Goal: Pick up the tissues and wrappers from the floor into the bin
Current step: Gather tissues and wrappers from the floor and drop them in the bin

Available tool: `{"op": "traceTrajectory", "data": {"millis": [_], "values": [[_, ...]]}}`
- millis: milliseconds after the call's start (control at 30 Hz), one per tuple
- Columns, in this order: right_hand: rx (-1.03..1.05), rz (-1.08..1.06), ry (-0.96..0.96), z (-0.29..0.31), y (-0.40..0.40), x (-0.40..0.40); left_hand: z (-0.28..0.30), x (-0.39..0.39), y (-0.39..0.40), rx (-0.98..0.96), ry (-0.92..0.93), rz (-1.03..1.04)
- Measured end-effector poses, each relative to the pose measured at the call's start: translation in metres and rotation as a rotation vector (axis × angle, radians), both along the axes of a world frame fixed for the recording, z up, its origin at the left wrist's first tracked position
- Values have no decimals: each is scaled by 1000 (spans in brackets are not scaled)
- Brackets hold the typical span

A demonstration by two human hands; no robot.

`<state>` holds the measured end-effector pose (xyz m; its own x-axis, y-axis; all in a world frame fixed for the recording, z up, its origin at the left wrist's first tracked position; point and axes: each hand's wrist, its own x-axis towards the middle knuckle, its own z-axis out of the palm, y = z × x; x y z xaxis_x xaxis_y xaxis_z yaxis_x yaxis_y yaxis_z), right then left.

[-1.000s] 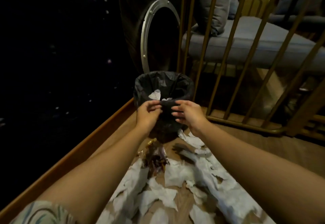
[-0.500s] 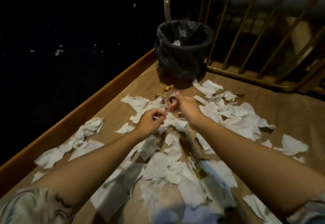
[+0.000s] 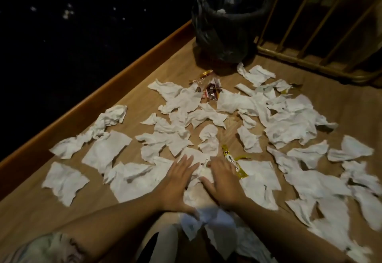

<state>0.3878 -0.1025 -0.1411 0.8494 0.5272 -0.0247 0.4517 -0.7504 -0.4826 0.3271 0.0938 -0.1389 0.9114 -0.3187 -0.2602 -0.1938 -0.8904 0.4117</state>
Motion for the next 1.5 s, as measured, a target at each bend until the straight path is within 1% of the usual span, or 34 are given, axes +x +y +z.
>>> {"op": "traceTrajectory", "data": {"millis": [67, 167, 300, 367, 433, 533, 600, 667, 767, 933, 1000, 1067, 1133, 1167, 1267, 1300, 1333, 1400, 1500], "values": [[25, 14, -9, -17, -3, -9, -14, -8, 2, 11, -2, 1], [99, 44, 26, -32, -3, -17, -27, -16, 7, -35, -49, 18], [153, 110, -43, -43, -14, -21, -25, -15, 19, -108, -111, 73], [156, 151, -15, -45, -24, -19, -20, -11, 24, -127, -150, 111], [142, 154, 13, -41, -31, -15, -19, -8, 29, -132, -139, 120], [175, 59, 4, -34, -29, -7, -25, -1, 38, -145, -102, 89], [267, -108, 31, -20, -18, 2, -23, 6, 38, -214, -147, 114], [320, -268, 86, -6, -6, 14, -16, 15, 33, -329, -220, 212], [387, -340, 78, 12, 10, 33, 7, 34, 22, -495, -254, 496], [627, -454, 46, 40, 40, 66, 35, 69, 18, -689, -347, 920], [672, -525, 19, 45, 50, 77, 38, 81, 21, -744, -373, 1016], [687, -563, -6, 47, 58, 87, 32, 91, 23, -718, -358, 1007], [673, -559, -2, 45, 63, 93, 22, 98, 24, -656, -314, 927], [640, -549, 13, 41, 64, 95, 15, 99, 24, -588, -297, 869], [494, -430, 44, 18, 65, 95, -8, 99, 19, -279, -175, 712], [419, -373, 42, 8, 63, 92, -14, 96, 16, -223, -134, 672], [326, -317, 36, -3, 61, 89, -18, 92, 14, -201, -128, 634], [135, -197, 14, -22, 53, 77, -24, 83, 10, -236, -190, 590], [-26, -55, -26, -40, 41, 58, -20, 67, 2, -343, -168, 625]]}}
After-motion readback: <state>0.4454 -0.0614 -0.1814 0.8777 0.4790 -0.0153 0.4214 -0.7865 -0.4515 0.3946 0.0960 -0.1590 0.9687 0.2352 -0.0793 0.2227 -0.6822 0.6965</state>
